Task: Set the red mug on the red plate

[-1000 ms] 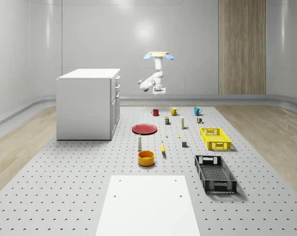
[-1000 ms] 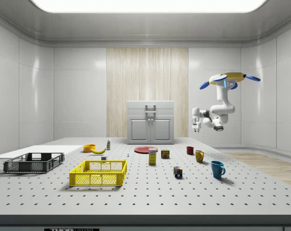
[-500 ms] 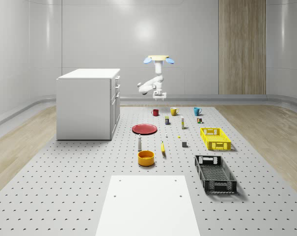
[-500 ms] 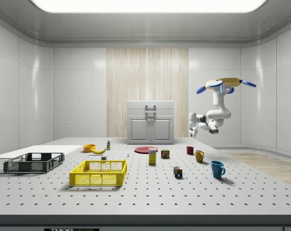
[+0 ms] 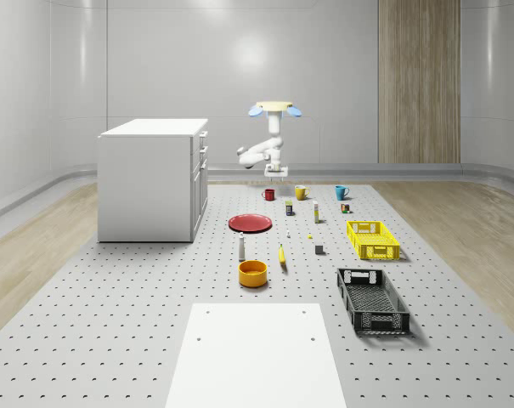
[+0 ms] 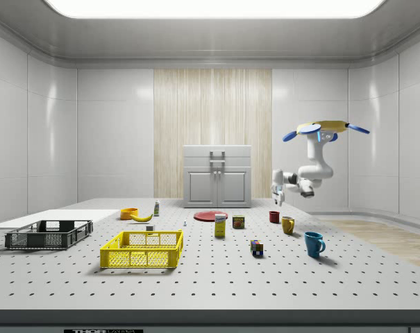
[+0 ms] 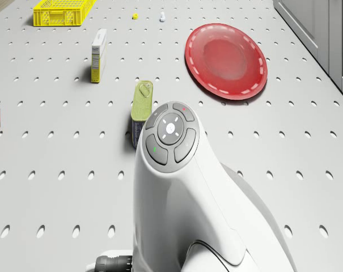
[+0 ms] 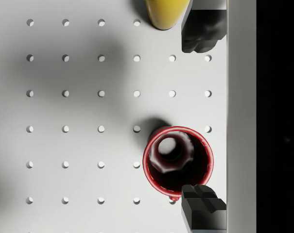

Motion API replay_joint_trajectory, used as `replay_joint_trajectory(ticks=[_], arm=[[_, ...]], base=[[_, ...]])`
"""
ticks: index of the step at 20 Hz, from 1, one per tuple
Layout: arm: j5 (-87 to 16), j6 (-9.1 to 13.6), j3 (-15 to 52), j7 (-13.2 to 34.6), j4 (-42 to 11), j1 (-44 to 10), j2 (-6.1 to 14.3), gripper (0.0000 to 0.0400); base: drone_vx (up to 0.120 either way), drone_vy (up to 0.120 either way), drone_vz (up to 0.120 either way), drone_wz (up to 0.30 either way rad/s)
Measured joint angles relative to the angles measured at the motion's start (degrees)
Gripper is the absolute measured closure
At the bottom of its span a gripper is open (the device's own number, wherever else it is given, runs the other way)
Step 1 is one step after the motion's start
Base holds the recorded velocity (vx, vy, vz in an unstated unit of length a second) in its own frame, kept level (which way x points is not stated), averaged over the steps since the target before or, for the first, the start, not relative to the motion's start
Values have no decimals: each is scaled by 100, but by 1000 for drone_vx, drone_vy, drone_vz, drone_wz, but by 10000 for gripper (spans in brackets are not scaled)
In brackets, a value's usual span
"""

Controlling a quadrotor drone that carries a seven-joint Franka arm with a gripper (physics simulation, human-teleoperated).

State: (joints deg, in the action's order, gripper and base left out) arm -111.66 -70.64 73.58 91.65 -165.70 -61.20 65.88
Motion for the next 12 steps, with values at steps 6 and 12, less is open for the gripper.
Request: replay_joint_trajectory(ticks=[6,12], arm=[[89,-152,56,57,12,-62,169,0],[172,-299,104,108,24,-116,330,0]], base=[[60,0,-120,0],[0,-27,-80,0]])
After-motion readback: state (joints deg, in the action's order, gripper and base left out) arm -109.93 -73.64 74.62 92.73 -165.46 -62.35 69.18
